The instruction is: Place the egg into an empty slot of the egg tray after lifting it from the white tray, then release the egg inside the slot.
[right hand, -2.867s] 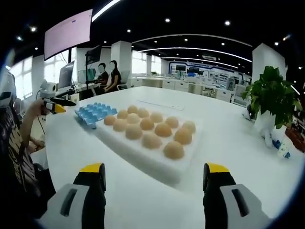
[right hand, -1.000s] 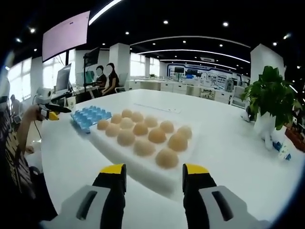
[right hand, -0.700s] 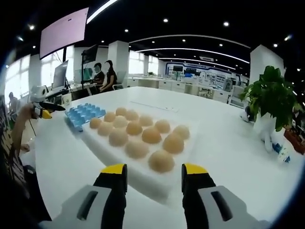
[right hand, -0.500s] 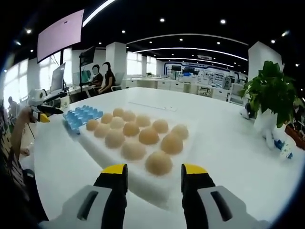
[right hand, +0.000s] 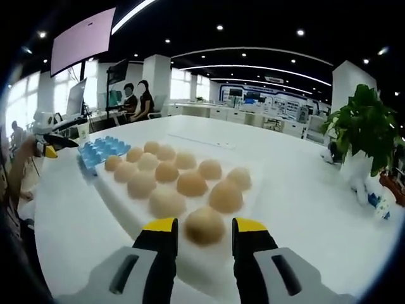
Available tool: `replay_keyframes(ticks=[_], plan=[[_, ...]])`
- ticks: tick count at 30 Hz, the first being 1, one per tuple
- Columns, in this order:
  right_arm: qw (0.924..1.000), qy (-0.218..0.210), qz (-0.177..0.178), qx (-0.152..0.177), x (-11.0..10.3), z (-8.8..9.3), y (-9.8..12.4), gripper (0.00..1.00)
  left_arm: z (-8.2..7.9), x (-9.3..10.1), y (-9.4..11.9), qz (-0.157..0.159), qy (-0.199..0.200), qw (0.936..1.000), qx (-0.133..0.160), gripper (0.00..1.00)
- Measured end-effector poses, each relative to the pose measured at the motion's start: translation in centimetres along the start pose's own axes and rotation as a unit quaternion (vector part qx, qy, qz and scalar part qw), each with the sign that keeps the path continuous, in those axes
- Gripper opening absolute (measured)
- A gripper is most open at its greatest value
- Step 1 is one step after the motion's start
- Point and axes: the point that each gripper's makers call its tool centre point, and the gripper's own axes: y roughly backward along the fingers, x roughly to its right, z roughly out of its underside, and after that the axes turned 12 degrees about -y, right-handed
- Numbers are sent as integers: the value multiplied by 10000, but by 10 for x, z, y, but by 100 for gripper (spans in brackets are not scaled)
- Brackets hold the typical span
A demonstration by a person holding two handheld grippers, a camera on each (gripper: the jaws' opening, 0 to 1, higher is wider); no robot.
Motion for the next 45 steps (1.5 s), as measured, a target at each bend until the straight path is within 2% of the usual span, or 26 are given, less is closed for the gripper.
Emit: replay_keyframes(ticks=[2, 5, 6, 16, 23, 32, 36, 40, 45], plan=[[10000, -31, 11, 2, 2, 2, -3, 35, 0, 0, 0, -6, -3, 10000, 1, 100], [9995, -241, -187, 96, -3, 2, -5, 29, 1, 0, 0, -10, 3, 10000, -5, 100], [9998, -113, -143, 124, -2, 2, -5, 29, 1, 0, 0, -8, 4, 10000, -15, 100], [9994, -242, -161, 193, -1, 2, -4, 29, 0, 5, -5, 77, -22, 10000, -10, 100], [9977, -320, 313, -504, -3, 3, -8, 28, 0, 7, -3, 90, -46, 9999, -2, 100], [9963, -401, 428, -621, -6, 5, -8, 28, 3, 5, 1, 102, -29, 9999, 18, 100], [9964, -409, 445, -589, -7, 5, -7, 28, 5, 3, 2, 93, -11, 10000, 30, 100], [9976, -327, 450, -424, -10, 5, -5, 28, 6, 5, 3, 132, -2, 9999, 39, 100], [9974, -515, 437, -267, -12, 4, -4, 28, 8, 1, 7, 95, 16, 9999, 35, 100]])
